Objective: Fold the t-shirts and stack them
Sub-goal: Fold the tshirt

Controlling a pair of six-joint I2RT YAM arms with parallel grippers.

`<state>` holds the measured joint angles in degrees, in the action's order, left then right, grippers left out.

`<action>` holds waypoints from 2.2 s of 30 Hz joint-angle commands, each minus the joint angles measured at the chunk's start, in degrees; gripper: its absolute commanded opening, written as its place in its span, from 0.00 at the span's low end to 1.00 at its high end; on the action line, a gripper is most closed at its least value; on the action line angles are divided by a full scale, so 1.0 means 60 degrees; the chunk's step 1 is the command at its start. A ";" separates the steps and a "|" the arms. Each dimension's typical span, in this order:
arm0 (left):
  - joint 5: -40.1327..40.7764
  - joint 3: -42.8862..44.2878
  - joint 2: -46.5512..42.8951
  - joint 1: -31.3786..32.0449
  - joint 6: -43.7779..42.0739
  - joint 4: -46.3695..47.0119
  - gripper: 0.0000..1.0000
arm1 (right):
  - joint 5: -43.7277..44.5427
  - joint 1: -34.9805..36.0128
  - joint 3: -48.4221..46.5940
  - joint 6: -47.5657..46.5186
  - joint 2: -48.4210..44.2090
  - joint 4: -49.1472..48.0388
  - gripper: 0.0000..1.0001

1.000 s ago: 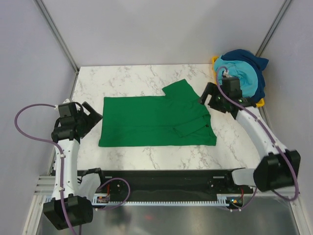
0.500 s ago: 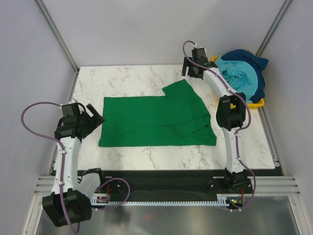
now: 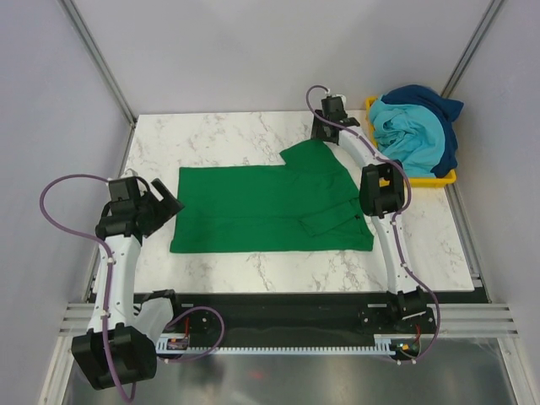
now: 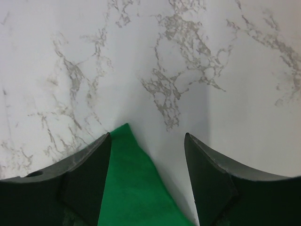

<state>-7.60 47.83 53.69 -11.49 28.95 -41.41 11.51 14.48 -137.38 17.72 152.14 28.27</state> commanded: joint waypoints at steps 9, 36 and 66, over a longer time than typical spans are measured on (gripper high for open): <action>-0.0082 -0.0047 0.0191 0.0039 -0.0372 0.0339 0.87 | -0.0468 0.0267 0.1274 0.0958 0.0119 -0.1589 0.30; 0.0944 0.8975 1.1763 0.0406 -0.0708 0.1306 0.68 | -0.2135 0.0092 0.4293 0.1618 -0.1127 -0.3906 0.00; 0.0724 0.9269 1.2804 0.0801 -0.0899 0.1394 0.27 | -0.2738 -0.0055 0.4279 0.1794 -0.0996 -0.4053 0.00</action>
<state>-1.63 101.54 128.75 -7.53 25.58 -33.78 -3.29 13.98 -113.25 28.53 145.03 -0.89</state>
